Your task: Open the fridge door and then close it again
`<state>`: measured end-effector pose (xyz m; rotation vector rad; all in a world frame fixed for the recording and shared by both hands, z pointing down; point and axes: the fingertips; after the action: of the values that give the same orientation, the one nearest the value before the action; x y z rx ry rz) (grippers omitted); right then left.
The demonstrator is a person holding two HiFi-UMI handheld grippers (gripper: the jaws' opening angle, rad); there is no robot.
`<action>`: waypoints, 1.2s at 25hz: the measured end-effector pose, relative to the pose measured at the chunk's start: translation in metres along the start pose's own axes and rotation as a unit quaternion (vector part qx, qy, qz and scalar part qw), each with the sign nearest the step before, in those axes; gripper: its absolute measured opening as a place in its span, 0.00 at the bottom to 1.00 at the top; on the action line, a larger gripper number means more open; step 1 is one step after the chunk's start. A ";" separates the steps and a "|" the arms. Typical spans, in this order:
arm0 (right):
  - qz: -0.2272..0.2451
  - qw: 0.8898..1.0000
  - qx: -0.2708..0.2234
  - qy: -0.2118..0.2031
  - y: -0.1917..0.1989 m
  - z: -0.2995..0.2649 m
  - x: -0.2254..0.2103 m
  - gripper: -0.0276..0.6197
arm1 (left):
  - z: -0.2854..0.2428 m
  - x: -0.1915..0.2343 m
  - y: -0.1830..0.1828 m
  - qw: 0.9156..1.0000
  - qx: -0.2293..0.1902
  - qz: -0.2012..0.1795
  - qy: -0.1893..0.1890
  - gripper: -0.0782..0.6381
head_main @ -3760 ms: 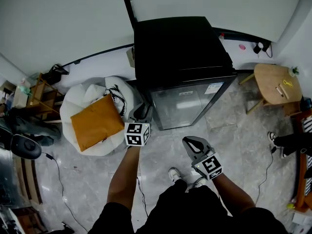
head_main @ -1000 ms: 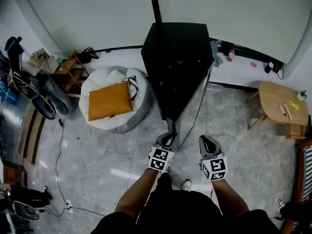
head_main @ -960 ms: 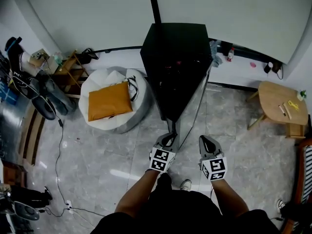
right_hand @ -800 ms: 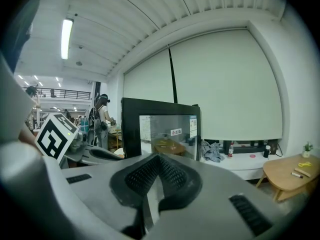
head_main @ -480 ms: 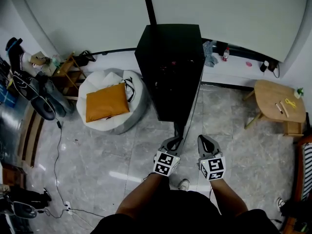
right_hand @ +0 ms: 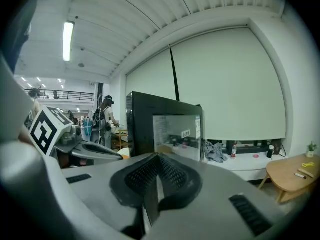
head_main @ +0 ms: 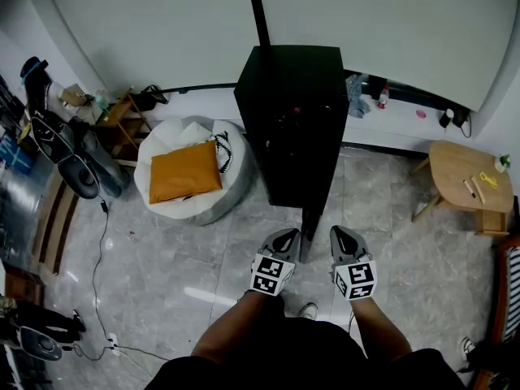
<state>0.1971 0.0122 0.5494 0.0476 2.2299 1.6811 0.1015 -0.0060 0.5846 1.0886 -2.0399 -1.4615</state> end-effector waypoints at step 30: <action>0.008 1.000 -0.016 0.001 -0.019 -0.033 0.023 0.07 | 0.026 0.077 -0.008 0.998 -0.016 -0.013 -0.052 0.14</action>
<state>0.1691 -0.0183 0.5338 0.0557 2.2092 1.7242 0.0382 -0.0512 0.5591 1.0504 -2.0725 -1.5874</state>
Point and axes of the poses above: the fingertips, and each gripper's own axes: z backward along the fingers, x to its left, y out of its underside, and after that the axes turned 12 degrees about -z, right-handed
